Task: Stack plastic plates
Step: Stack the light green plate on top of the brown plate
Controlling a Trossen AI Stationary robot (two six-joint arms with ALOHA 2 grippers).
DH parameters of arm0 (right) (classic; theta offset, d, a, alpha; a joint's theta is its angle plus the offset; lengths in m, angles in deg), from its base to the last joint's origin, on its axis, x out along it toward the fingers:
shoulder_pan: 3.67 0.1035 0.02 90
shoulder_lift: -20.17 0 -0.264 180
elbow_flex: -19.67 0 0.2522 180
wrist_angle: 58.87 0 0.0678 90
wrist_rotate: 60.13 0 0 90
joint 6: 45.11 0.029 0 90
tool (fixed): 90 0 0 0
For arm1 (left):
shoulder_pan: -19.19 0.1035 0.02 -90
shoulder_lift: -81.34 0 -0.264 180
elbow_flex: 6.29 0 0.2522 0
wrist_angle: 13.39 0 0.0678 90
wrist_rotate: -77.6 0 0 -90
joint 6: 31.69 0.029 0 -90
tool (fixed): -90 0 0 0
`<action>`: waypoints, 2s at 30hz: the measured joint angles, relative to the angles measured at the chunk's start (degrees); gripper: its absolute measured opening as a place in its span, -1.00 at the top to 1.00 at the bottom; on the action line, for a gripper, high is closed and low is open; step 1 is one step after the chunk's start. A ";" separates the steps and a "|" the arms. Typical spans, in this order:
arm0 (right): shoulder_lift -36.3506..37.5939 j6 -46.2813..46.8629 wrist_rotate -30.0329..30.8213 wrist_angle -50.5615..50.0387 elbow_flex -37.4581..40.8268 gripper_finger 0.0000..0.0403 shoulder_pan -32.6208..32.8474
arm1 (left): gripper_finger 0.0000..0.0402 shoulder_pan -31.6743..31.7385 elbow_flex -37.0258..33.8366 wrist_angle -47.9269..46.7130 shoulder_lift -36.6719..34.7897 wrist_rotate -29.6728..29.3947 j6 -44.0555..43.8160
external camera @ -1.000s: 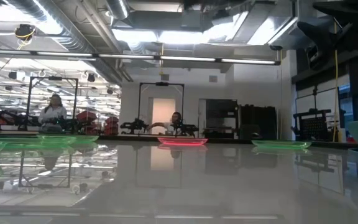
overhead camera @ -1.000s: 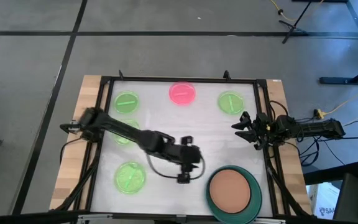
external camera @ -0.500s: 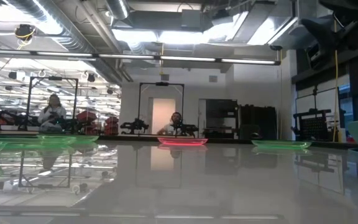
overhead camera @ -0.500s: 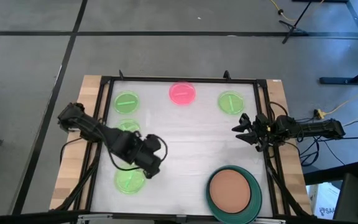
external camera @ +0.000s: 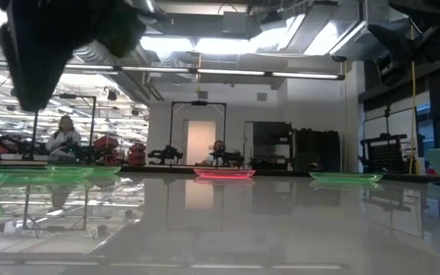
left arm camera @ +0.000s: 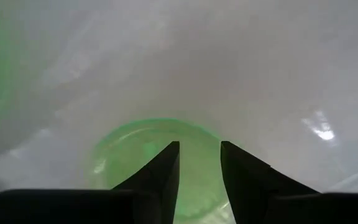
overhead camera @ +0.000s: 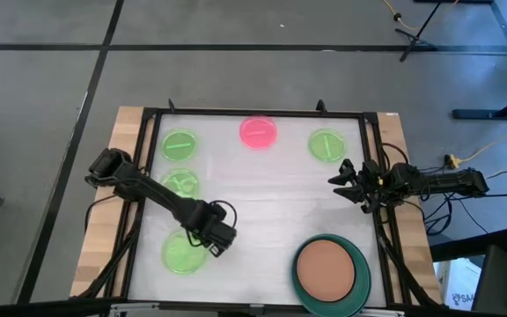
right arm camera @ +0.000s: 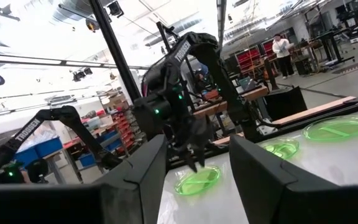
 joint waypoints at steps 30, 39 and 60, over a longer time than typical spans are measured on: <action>0.00 -0.81 0.02 -0.07 0.00 0.16 0.00 | 0.45 -1.34 -14.85 21.88 0.02 7.26 -10.29; 0.02 -0.79 0.94 -0.16 0.00 0.16 0.00 | 0.45 -1.62 -17.71 25.17 0.01 7.84 -8.74; 0.00 -1.09 1.27 -0.50 0.00 0.16 0.00 | 0.97 -1.62 -17.34 24.28 -0.01 6.14 9.56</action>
